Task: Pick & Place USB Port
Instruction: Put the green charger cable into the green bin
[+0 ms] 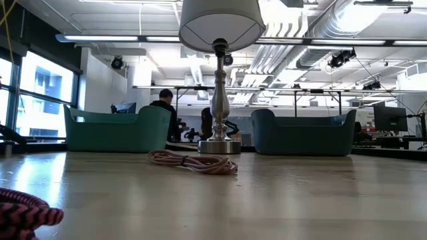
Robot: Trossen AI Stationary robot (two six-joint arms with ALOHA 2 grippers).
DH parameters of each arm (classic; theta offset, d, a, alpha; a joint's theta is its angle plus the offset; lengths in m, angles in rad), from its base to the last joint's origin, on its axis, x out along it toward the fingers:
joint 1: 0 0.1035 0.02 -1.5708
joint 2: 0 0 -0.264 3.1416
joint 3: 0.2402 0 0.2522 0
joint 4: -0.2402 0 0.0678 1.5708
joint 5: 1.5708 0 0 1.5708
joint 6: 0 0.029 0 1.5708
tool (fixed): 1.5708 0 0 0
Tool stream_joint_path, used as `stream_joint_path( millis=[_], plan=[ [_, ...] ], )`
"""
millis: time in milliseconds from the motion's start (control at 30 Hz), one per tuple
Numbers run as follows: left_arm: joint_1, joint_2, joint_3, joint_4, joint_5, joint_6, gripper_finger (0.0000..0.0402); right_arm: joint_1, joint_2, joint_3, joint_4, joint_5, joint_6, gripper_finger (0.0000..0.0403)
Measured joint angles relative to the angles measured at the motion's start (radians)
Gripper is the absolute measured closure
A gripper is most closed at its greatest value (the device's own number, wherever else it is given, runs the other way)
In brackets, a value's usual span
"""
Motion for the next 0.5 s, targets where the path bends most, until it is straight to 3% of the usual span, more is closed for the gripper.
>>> stream_joint_path(
  millis=[233, 500],
  plan=[
    [-0.001, 0.05, 0.0, 0.116, 0.051, 0.008, 0.0257, -0.058, 0.012, -0.001, 0.002, -0.048, -0.038, 0.0402],
    [-0.001, 0.069, 0.0, 0.121, 0.051, 0.007, 0.0257, -0.124, 0.025, -0.001, 0.012, -0.16, -0.06, 0.0402]
  ],
)
